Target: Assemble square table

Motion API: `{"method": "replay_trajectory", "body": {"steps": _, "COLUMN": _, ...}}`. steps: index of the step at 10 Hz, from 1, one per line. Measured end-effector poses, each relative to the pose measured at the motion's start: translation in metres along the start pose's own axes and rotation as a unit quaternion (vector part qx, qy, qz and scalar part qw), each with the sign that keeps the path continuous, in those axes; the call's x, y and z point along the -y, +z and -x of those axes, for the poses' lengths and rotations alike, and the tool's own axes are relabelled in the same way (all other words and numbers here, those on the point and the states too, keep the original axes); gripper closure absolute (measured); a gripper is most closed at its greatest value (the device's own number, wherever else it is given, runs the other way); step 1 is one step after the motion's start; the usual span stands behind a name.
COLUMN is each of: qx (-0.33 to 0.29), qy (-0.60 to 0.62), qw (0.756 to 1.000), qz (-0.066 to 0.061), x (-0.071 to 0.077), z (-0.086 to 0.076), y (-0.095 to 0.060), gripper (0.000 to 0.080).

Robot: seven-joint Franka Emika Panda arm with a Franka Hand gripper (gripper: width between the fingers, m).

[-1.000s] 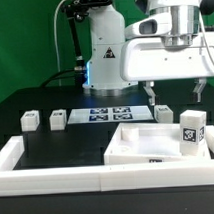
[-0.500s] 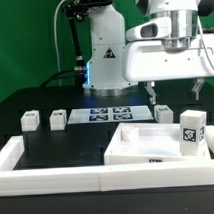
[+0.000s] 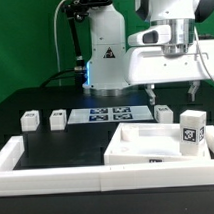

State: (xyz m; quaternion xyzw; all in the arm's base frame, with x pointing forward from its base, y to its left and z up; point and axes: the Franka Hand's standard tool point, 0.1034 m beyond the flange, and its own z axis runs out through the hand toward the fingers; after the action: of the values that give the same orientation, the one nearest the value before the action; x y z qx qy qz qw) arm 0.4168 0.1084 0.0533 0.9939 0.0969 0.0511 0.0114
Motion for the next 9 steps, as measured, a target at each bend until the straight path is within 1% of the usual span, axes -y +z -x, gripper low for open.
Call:
{"method": "replay_trajectory", "body": {"steps": 2, "qx": 0.006, "qy": -0.002, "qw": 1.0, "qz": 0.0, "x": 0.0008, "z": 0.0084, "y": 0.0022, "gripper": 0.0151}}
{"method": "replay_trajectory", "body": {"steps": 9, "qx": 0.006, "qy": -0.012, "qw": 1.0, "qz": 0.001, "x": 0.0004, "z": 0.0084, "y": 0.0025, "gripper": 0.0151}}
